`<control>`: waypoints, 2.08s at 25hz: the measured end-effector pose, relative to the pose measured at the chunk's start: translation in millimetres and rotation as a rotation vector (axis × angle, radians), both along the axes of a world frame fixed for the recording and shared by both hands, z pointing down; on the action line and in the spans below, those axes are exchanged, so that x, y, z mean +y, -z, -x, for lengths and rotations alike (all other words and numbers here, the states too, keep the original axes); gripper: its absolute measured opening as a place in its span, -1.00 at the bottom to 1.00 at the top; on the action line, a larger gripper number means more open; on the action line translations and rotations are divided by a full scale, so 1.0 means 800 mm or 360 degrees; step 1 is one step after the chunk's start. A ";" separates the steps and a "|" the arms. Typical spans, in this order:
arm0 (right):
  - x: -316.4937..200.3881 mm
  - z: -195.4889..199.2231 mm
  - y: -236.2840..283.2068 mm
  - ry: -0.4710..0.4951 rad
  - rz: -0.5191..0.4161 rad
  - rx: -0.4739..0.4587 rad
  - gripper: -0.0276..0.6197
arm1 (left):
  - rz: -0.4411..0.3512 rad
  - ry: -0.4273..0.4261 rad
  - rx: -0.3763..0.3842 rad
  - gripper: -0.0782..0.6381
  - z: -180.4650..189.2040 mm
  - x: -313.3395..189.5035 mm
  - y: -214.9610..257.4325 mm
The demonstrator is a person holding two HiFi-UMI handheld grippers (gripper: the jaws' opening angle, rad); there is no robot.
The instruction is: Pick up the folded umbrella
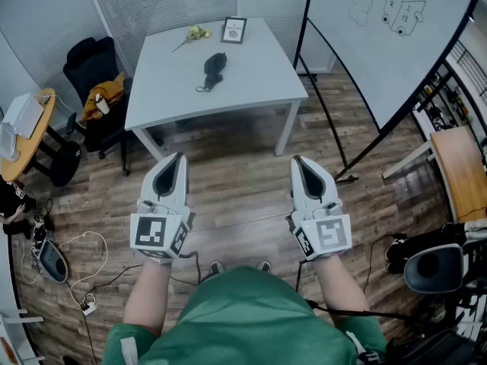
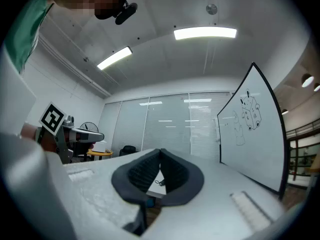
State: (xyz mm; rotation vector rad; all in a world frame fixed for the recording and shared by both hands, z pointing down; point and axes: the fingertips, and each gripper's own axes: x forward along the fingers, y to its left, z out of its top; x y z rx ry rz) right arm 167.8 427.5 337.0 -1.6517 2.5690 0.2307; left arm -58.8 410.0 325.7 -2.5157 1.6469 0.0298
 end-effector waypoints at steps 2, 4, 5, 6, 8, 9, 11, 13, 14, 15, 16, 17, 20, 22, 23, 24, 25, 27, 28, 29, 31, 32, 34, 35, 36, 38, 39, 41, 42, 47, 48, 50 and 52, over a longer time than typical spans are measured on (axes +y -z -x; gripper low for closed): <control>-0.002 -0.012 -0.001 0.0010 0.0002 -0.0010 -0.91 | -0.0004 0.0023 0.0004 -0.75 -0.007 0.000 0.001; -0.001 -0.027 -0.005 0.0012 0.0021 -0.0025 -0.91 | -0.0001 0.0041 0.0001 -0.75 -0.016 0.001 -0.001; 0.000 -0.036 -0.008 0.0006 0.0038 -0.0038 -0.91 | 0.0004 0.0050 -0.0002 -0.75 -0.021 0.003 -0.004; 0.001 -0.046 -0.012 -0.0003 0.0058 -0.0054 -0.91 | 0.0010 0.0062 -0.0004 -0.75 -0.025 0.004 -0.006; 0.000 -0.064 -0.020 -0.0020 0.0093 -0.0093 -0.91 | 0.0026 0.0102 0.0005 -0.75 -0.026 0.004 -0.009; -0.003 -0.072 -0.024 -0.0025 0.0107 -0.0112 -0.91 | 0.0035 0.0123 0.0016 -0.75 -0.024 0.003 -0.010; -0.009 -0.088 -0.030 -0.0036 0.0132 -0.0132 -0.91 | 0.0047 0.0165 0.0036 -0.75 -0.019 0.001 -0.011; -0.015 -0.101 -0.036 -0.0051 0.0150 -0.0126 -0.91 | 0.0058 0.0202 0.0041 -0.75 -0.017 0.001 -0.015; -0.017 -0.106 -0.041 -0.0055 0.0161 -0.0123 -0.91 | 0.0067 0.0217 0.0041 -0.75 -0.017 0.001 -0.019; -0.020 -0.108 -0.046 -0.0055 0.0177 -0.0124 -0.91 | 0.0080 0.0232 0.0039 -0.75 -0.016 0.001 -0.025; -0.023 -0.109 -0.052 -0.0052 0.0196 -0.0129 -0.91 | 0.0098 0.0247 0.0034 -0.75 -0.014 -0.001 -0.032; -0.026 -0.110 -0.060 -0.0048 0.0219 -0.0133 -0.91 | 0.0119 0.0261 0.0028 -0.75 -0.012 -0.004 -0.040; -0.041 -0.109 -0.081 -0.0038 0.0279 -0.0103 -0.91 | 0.0172 0.0282 0.0025 -0.75 -0.009 -0.027 -0.059; -0.059 -0.106 -0.092 -0.0044 0.0294 -0.0041 -0.91 | 0.0187 0.0267 0.0035 -0.75 -0.006 -0.052 -0.068; -0.069 -0.104 -0.096 -0.0059 0.0300 -0.0006 -0.91 | 0.0193 0.0252 0.0045 -0.75 -0.004 -0.066 -0.073; -0.080 -0.102 -0.099 -0.0079 0.0308 0.0023 -0.91 | 0.0200 0.0235 0.0060 -0.75 0.000 -0.080 -0.077; -0.091 -0.100 -0.100 -0.0101 0.0316 0.0040 -0.91 | 0.0208 0.0218 0.0077 -0.75 0.005 -0.095 -0.081; -0.116 -0.095 -0.099 -0.0138 0.0334 0.0051 -0.91 | 0.0219 0.0196 0.0110 -0.75 0.019 -0.130 -0.088; -0.129 -0.092 -0.098 -0.0147 0.0354 0.0053 -0.91 | 0.0226 0.0191 0.0126 -0.75 0.027 -0.151 -0.092; -0.142 -0.086 -0.100 -0.0147 0.0382 0.0054 -0.91 | 0.0235 0.0186 0.0145 -0.75 0.034 -0.172 -0.095; -0.165 -0.069 -0.106 -0.0133 0.0442 0.0066 -0.91 | 0.0246 0.0160 0.0181 -0.75 0.045 -0.215 -0.096; -0.178 -0.059 -0.111 -0.0134 0.0461 0.0080 -0.91 | 0.0242 0.0140 0.0188 -0.75 0.049 -0.236 -0.094; -0.209 -0.038 -0.117 -0.0159 0.0486 0.0100 -0.91 | 0.0220 0.0092 0.0168 -0.74 0.060 -0.275 -0.090; -0.225 -0.027 -0.119 -0.0176 0.0498 0.0100 -0.91 | 0.0210 0.0068 0.0152 -0.74 0.067 -0.293 -0.090; -0.240 -0.016 -0.121 -0.0190 0.0511 0.0099 -0.91 | 0.0204 0.0047 0.0142 -0.74 0.076 -0.309 -0.091; -0.269 0.004 -0.122 -0.0208 0.0533 0.0100 -0.91 | 0.0209 0.0024 0.0156 -0.74 0.098 -0.338 -0.095; -0.283 0.013 -0.122 -0.0216 0.0543 0.0099 -0.91 | 0.0221 0.0018 0.0183 -0.74 0.110 -0.351 -0.098; -0.309 0.028 -0.121 -0.0233 0.0563 0.0091 -0.91 | 0.0253 0.0005 0.0243 -0.74 0.129 -0.376 -0.103; -0.321 0.035 -0.121 -0.0237 0.0574 0.0088 -0.91 | 0.0267 0.0000 0.0261 -0.74 0.137 -0.385 -0.107; -0.367 0.067 -0.128 -0.0206 0.0626 0.0143 -0.91 | 0.0330 0.0044 0.0283 -0.74 0.175 -0.417 -0.137; -0.376 0.073 -0.131 -0.0199 0.0634 0.0146 -0.91 | 0.0352 0.0061 0.0292 -0.74 0.183 -0.424 -0.144; -0.396 0.083 -0.137 -0.0180 0.0654 0.0131 -0.91 | 0.0400 0.0087 0.0306 -0.74 0.194 -0.440 -0.157; -0.417 0.090 -0.143 -0.0151 0.0670 0.0112 -0.91 | 0.0437 0.0102 0.0294 -0.74 0.196 -0.457 -0.164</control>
